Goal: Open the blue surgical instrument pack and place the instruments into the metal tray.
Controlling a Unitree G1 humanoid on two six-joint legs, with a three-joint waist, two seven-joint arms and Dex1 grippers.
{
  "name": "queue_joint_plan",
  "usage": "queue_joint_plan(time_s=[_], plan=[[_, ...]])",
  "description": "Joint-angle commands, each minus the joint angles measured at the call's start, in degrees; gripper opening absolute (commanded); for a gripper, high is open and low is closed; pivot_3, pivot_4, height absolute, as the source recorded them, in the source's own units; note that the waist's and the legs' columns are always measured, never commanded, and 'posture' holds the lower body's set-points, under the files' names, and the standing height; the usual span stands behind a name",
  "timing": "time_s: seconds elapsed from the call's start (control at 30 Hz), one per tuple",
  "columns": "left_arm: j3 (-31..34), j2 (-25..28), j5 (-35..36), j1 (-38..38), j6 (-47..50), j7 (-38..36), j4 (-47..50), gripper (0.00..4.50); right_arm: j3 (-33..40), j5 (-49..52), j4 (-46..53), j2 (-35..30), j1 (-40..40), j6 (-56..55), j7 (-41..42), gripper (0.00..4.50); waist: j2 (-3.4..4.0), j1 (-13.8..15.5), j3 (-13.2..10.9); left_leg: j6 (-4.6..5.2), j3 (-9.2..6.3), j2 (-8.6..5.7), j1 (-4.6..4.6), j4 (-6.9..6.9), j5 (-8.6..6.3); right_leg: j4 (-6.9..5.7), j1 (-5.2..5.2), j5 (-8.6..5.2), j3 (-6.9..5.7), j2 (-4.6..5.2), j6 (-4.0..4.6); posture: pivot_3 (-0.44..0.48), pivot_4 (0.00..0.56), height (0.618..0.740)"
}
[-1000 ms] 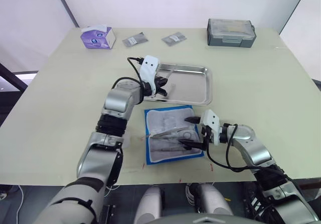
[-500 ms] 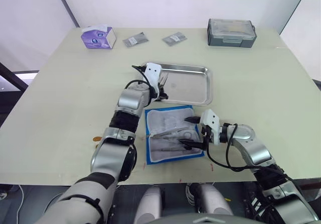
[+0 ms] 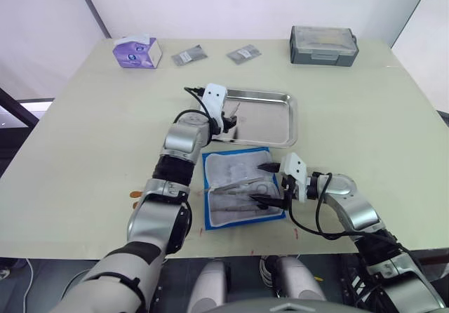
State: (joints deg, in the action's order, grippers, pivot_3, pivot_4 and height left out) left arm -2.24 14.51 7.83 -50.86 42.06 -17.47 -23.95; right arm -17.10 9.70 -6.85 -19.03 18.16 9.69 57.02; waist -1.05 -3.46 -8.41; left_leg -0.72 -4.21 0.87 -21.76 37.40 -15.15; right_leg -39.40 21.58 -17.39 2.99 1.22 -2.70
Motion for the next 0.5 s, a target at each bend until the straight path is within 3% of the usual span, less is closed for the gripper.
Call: queue_joint_plan(time_s=[0.03,0.13,0.3,0.5], plan=[[0.99,4.28,5.77,3.43,-10.63,-16.23,9.08,3.21,-2.64,-2.02,-4.97,0.22,-1.82,3.05,-0.44,4.5,0.01,-0.22,0.0,-0.03,0.05,0.01,0.01,-0.03,0.01,0.0,0.01,0.0,0.03,0.0,0.0,0.0,0.15,0.738],[-0.22,7.51,7.42,5.69,-11.8,-23.82,10.55,3.21,-2.67,-2.09,-5.21,0.4,-1.69,2.96,-0.42,4.5,0.03,-0.22,0.01,-0.28,0.06,0.02,0.05,-0.14,0.15,0.03,0.0,0.0,0.02,0.02,0.01,0.0,0.15,0.738],[-2.97,18.81,11.54,13.61,-17.31,-47.33,15.06,3.21,-2.65,-2.2,-5.64,0.56,-1.51,2.65,-0.33,4.5,0.07,-0.56,0.0,-0.2,0.05,0.03,0.06,-0.15,0.11,0.03,0.01,0.0,0.05,-0.06,0.01,0.0,0.15,0.738],[-5.98,25.87,11.32,21.83,-22.61,-59.97,17.35,3.21,-2.49,-2.26,-5.9,0.7,-1.32,2.53,-0.38,4.5,0.1,-0.43,-0.01,0.0,0.0,0.02,0.04,-0.13,0.0,0.03,0.0,-0.01,0.01,-0.05,0.02,0.0,0.15,0.738]])
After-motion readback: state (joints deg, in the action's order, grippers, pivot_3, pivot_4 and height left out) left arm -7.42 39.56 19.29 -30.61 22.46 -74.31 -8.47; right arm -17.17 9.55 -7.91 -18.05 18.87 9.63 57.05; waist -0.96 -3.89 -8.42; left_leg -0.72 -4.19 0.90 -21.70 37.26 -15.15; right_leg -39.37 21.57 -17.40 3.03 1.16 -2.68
